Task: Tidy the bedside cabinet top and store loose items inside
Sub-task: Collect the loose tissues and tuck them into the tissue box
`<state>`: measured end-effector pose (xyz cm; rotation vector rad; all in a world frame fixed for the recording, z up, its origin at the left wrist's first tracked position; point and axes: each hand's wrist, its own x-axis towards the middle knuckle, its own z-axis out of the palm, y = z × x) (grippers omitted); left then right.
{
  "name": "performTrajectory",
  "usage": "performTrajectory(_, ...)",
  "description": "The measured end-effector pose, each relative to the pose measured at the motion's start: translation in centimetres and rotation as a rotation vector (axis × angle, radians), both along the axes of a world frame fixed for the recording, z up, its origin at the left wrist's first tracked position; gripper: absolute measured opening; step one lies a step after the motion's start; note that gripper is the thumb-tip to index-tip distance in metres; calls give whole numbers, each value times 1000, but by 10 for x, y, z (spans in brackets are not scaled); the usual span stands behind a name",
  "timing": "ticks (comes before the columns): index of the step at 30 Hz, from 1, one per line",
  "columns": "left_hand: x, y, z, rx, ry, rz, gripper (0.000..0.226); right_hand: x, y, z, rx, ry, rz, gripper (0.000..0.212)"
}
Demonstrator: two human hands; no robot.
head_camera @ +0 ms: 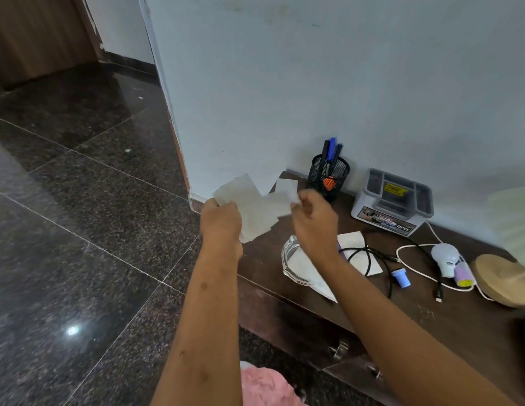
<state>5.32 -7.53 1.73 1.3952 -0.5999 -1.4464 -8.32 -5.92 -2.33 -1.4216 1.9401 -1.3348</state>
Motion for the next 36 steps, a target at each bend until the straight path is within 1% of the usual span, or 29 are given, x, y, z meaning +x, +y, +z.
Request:
performTrajectory(1, -2, 0, 0, 6, -19, -20, 34, -1, -1, 11, -82, -48, -5, 18)
performTrajectory(2, -4, 1, 1, 9, -34, -41, 33, -1, 1, 21, -162, -33, 5, 17)
performTrajectory(4, -7, 1, 2, 15, -32, -78, 31, 3, 9, 34, -313, 39, 81, 19)
performTrajectory(6, -10, 0, 2, 30, 10, -100, 28, 7, 19, 37, -376, 122, 175, 21)
performTrajectory(8, -11, 0, 3, 46, 43, -101, 28, 10, 25, 35, -337, 165, 231, 23)
performTrajectory(11, -11, 1, 6, 57, 95, -85, 27, 8, 29, 34, -239, 150, 276, 28)
performTrajectory(16, -13, -1, 9, 51, 104, -95, 21, 3, 33, 45, -194, -54, 322, 33)
performTrajectory(19, -14, -1, 10, 49, 119, -116, 22, 1, 35, 50, -226, -116, 329, 30)
performTrajectory(22, -13, -1, 10, 29, 109, -150, 30, 1, 34, 51, -299, -79, 362, 25)
performTrajectory(24, -14, 0, 11, 16, 95, -172, 38, 4, 32, 49, -301, -17, 374, 23)
performTrajectory(29, -19, 4, 14, -3, 84, -205, 30, 4, 29, 43, -172, 85, 269, 23)
performTrajectory(31, -20, 4, 14, -9, 72, -211, 25, 3, 28, 43, -174, 121, 284, 22)
performTrajectory(33, -20, 5, 16, -10, 101, -210, 20, 4, 28, 45, -175, 134, 289, 24)
performTrajectory(36, -19, 4, 15, -10, 193, -231, 32, 5, 27, 47, -142, 131, 262, 25)
